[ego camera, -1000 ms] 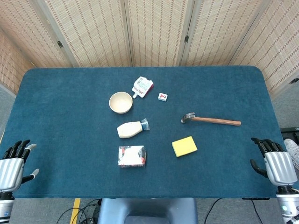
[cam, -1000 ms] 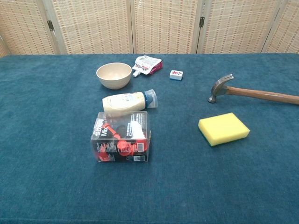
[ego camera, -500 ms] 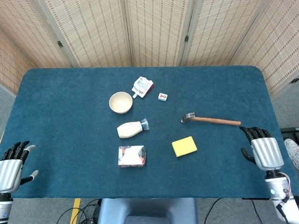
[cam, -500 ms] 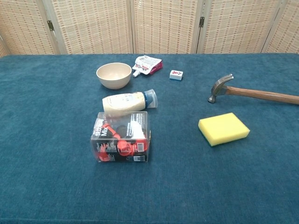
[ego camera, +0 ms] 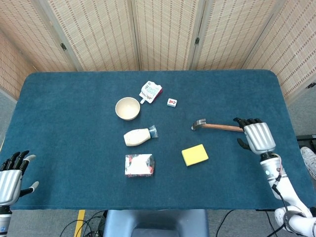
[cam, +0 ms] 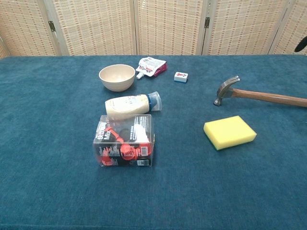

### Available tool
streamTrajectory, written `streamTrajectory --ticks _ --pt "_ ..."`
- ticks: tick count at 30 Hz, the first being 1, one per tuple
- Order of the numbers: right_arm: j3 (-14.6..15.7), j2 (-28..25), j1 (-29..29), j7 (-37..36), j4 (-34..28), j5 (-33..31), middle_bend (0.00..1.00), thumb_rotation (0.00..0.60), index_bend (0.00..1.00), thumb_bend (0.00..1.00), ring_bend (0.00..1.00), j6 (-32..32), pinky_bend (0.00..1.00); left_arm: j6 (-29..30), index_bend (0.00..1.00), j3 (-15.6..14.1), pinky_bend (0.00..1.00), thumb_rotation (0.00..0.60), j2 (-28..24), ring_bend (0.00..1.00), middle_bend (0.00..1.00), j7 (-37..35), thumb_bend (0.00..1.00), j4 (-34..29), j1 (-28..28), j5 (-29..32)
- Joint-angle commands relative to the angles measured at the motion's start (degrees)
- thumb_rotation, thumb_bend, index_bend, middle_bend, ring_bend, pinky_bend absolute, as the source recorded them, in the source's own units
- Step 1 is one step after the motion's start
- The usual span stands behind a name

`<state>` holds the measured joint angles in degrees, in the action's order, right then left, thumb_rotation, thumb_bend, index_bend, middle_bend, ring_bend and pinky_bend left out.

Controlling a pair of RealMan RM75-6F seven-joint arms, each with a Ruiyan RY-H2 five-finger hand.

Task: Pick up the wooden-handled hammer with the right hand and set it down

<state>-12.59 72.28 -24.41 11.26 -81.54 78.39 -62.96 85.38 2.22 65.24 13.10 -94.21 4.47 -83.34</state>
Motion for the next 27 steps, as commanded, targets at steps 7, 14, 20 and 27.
streamTrajectory --ticks 7,14,20,27 --pt "-1.5 9.0 -9.1 -3.8 11.9 -4.2 0.38 0.6 0.3 0.22 0.27 10.1 0.36 -1.0 0.27 -0.2 0.22 0.6 -0.4 0.12 0.15 0.9 0.2 -0.7 0.1 0.8" --pt "-1.9 15.3 -14.0 -6.6 20.9 -5.2 0.4 0.6 0.32 0.24 0.27 14.5 0.36 -1.6 0.27 -0.3 0.22 0.6 -0.9 0.12 0.15 1.2 0.2 -1.3 0.0 1.8" --pt "-0.9 19.3 -16.4 -9.7 28.1 -4.8 0.4 0.6 0.32 0.22 0.27 16.7 0.34 -1.7 0.27 -0.4 0.22 0.6 -1.8 0.12 0.14 1.5 0.2 -2.0 -0.5 2.8" --pt "0.4 22.6 -17.6 -13.1 34.4 -4.3 0.39 0.6 0.34 0.22 0.27 18.8 0.34 -1.9 0.28 -0.4 0.22 0.6 -2.2 0.12 0.14 2.0 0.2 -2.4 -0.5 3.2"
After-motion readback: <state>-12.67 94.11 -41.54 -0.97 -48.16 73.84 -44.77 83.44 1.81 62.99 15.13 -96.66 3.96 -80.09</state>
